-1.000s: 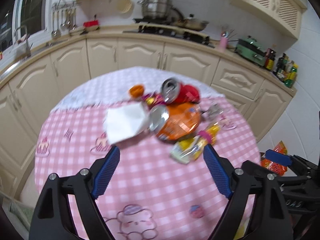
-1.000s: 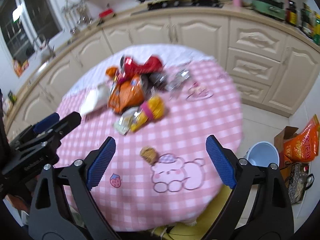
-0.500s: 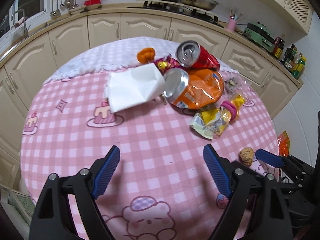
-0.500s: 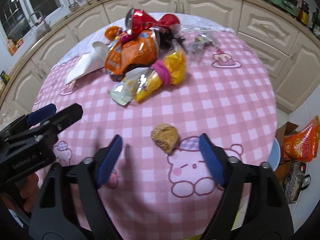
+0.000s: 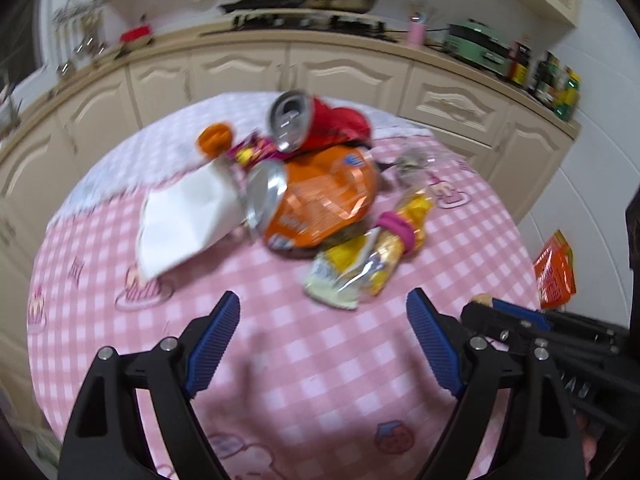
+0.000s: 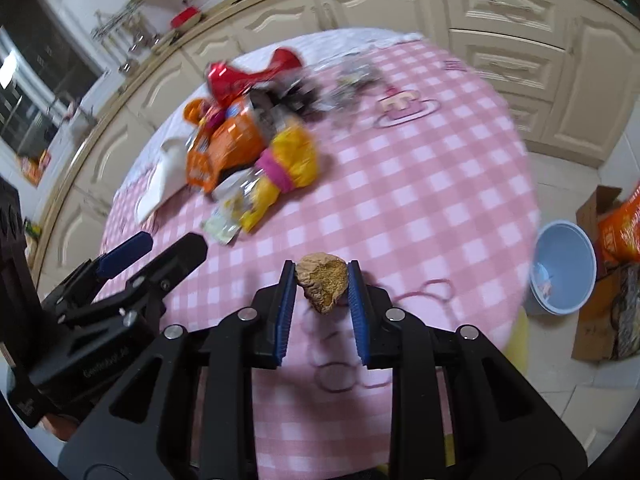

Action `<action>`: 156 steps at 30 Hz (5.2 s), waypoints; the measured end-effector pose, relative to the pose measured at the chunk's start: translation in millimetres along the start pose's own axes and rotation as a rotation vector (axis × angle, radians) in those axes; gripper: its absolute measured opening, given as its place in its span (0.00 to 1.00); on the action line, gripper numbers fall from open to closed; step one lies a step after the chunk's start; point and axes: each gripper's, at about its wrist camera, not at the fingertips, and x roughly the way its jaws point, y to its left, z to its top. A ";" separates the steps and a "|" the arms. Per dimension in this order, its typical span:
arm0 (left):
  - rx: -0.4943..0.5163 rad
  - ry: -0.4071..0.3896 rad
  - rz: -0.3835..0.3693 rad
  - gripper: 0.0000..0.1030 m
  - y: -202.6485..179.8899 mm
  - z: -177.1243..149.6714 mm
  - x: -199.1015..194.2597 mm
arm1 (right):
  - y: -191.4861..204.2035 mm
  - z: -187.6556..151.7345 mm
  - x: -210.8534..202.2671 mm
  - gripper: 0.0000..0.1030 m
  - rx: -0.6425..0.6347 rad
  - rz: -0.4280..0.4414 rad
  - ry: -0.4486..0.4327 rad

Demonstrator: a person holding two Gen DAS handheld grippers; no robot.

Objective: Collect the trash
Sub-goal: 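Grasp the brown crumb with the right tool while the left tool grasps the yellow wrapper, then carry both items over the blue bin and open both tools to drop them, then swing both tools back toward the table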

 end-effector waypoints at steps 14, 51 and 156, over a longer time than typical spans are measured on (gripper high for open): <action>0.230 0.056 -0.052 0.53 -44.1 24.8 47.3 | -53.5 17.3 -8.6 0.25 0.116 0.071 -0.037; 0.345 -0.015 -0.223 0.21 -154.5 20.9 24.9 | -141.3 -2.0 -54.8 0.25 0.313 0.041 -0.124; 0.511 0.109 -0.365 0.57 -414.4 9.0 89.7 | -359.0 -46.3 -158.2 0.60 0.671 -0.331 -0.246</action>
